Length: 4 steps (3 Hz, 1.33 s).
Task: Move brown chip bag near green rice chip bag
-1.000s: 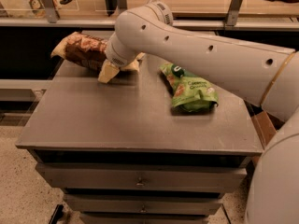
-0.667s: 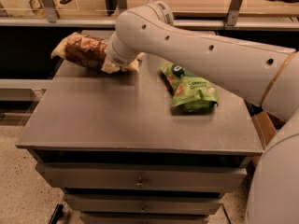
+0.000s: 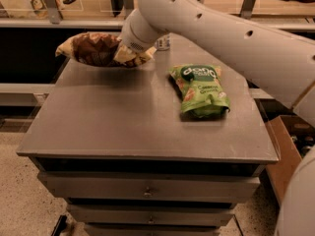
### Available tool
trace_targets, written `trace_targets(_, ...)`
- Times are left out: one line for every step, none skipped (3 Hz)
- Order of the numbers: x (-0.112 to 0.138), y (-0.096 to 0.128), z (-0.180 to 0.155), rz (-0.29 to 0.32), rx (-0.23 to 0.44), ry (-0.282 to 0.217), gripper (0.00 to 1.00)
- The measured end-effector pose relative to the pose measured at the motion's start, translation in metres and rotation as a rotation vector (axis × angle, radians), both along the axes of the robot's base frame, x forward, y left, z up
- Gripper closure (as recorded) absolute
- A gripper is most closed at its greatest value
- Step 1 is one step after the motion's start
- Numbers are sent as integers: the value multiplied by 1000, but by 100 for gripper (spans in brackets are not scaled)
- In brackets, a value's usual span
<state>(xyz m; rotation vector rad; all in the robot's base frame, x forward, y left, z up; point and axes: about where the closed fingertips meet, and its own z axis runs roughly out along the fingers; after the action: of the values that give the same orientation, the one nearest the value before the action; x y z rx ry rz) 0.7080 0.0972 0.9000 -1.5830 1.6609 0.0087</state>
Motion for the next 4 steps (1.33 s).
trace_targets(-4, -21, 22, 15, -12, -32, 100)
trace_targets(-13, -47, 22, 23, -32, -45, 100)
trace_targets(-24, -81, 18, -6, -42, -60, 100)
trace_targets(-35, -121, 14, -61, -51, -61, 100)
